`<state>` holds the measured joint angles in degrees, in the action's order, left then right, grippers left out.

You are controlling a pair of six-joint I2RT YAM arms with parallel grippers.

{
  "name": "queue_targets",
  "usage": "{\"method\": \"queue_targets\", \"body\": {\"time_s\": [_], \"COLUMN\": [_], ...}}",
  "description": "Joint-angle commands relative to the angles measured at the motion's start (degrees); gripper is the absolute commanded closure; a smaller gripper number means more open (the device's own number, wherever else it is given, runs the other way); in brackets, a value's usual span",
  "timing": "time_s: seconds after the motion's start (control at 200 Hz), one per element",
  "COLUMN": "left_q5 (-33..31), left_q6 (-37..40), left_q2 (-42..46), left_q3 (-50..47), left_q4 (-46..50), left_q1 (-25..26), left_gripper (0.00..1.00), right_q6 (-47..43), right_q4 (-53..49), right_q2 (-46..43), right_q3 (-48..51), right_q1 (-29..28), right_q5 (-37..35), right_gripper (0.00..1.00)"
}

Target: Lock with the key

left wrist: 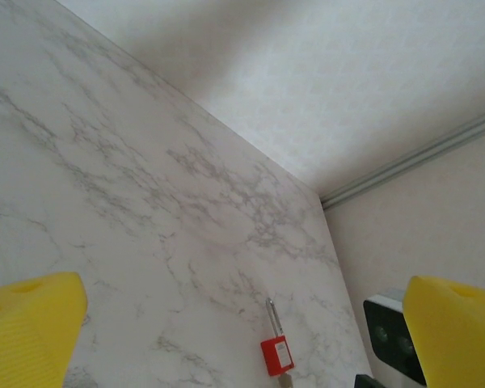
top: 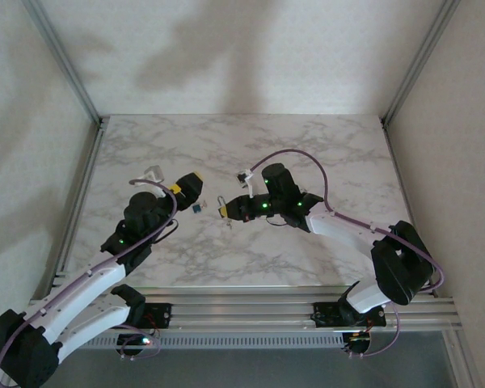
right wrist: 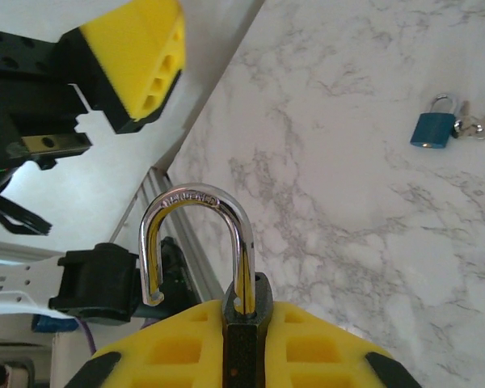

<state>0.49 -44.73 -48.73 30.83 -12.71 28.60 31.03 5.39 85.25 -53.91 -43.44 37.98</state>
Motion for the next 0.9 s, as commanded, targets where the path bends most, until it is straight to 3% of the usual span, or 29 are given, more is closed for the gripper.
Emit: {"method": "queue_targets", "body": {"time_s": [0.0, 0.896], "left_q5": [3.44, 19.11], "left_q6": [1.57, 2.52], "left_q2": [-0.04, -1.43], "left_q3": [-0.86, -5.3], "left_q4": [1.02, -3.76], "left_q1": [-0.56, 0.68], "left_gripper": [0.0, 0.02], "right_q6": [-0.62, 1.78], "right_q4": [2.83, 5.16], "right_q2": [-1.59, 1.05], "right_q3": [0.48, -0.23], "right_q1": [-0.42, -0.46], "right_q5": [3.63, 7.99], "right_gripper": [1.0, 1.0]}}
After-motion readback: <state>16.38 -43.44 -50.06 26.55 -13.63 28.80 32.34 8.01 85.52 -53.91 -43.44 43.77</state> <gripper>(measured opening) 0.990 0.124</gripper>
